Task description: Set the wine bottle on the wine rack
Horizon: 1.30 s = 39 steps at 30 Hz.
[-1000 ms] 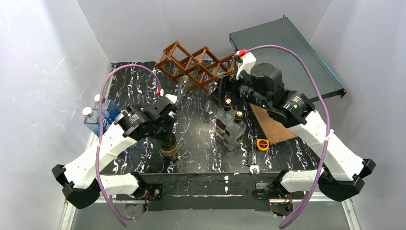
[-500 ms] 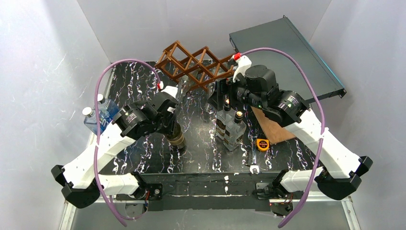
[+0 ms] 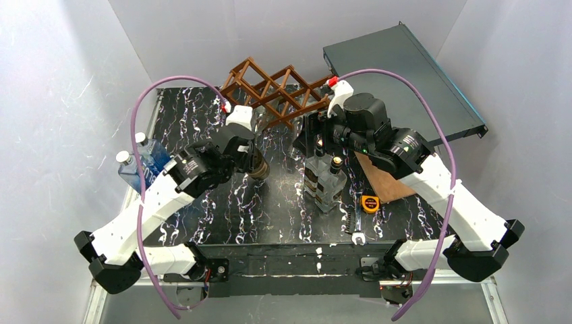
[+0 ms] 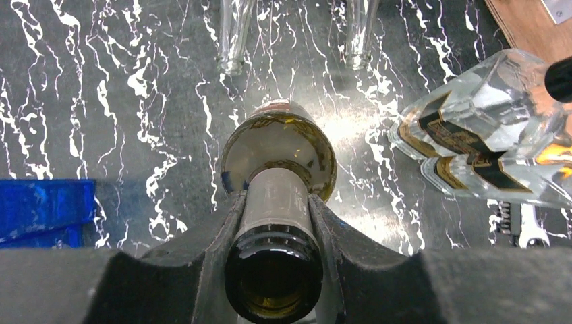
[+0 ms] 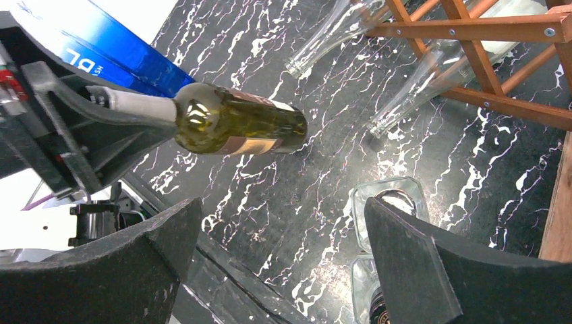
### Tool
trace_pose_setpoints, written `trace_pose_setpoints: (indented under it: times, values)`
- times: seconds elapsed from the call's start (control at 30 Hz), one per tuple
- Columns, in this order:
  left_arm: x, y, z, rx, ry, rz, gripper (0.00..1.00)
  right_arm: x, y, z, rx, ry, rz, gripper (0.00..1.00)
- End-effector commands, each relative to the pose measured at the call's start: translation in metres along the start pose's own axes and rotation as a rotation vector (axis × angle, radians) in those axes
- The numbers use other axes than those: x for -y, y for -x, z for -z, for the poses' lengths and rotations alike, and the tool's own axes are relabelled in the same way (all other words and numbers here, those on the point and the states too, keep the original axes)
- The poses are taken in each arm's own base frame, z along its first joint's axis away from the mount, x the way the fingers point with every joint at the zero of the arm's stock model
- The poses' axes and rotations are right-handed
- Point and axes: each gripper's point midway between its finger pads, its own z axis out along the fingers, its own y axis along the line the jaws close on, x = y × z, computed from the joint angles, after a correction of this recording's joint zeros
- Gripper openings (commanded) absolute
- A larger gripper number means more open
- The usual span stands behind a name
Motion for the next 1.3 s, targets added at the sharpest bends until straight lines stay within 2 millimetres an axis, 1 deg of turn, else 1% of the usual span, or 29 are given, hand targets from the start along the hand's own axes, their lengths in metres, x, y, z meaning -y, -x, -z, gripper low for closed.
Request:
trace_pose_setpoints:
  times: [0.0, 0.07, 0.17, 0.3, 0.47, 0.6, 0.77, 0.97, 1.07, 1.27]
  values:
    - [-0.003, 0.039, -0.002, 0.216, 0.016, 0.058, 0.00, -0.005, 0.008, 0.004, 0.039, 0.014, -0.007, 1.00]
    - [-0.004, 0.039, -0.008, 0.248, 0.023, 0.052, 0.00, -0.005, 0.008, 0.005, 0.041, 0.016, -0.010, 1.00]
    - [-0.003, 0.033, -0.018, 0.253, 0.025, 0.040, 0.00, -0.005, 0.009, 0.005, 0.045, 0.017, -0.013, 1.00]
    - [-0.003, 0.015, -0.025, 0.229, 0.015, 0.051, 0.00, -0.003, 0.007, 0.006, 0.044, 0.009, -0.015, 1.00]
    - [-0.003, -0.015, -0.028, 0.191, -0.031, 0.048, 0.00, -0.003, 0.004, 0.004, 0.041, 0.013, -0.018, 1.00]
    - [-0.011, -0.047, -0.031, 0.121, -0.021, 0.024, 0.00, -0.007, 0.003, 0.002, 0.043, 0.033, -0.024, 1.00]
    - [-0.008, -0.088, -0.035, 0.018, -0.076, 0.002, 0.00, -0.007, 0.002, -0.002, 0.046, 0.038, -0.029, 1.00]
    - [-0.012, -0.131, -0.044, -0.110, -0.063, -0.015, 0.00, -0.012, 0.002, -0.003, 0.052, 0.064, -0.034, 1.00]
    - [-0.011, -0.147, -0.048, -0.160, -0.055, 0.001, 0.00, -0.012, 0.003, -0.004, 0.055, 0.065, -0.033, 1.00]
    - [-0.005, -0.168, -0.061, -0.225, -0.043, 0.031, 0.00, -0.011, 0.001, -0.003, 0.056, 0.062, -0.033, 1.00]
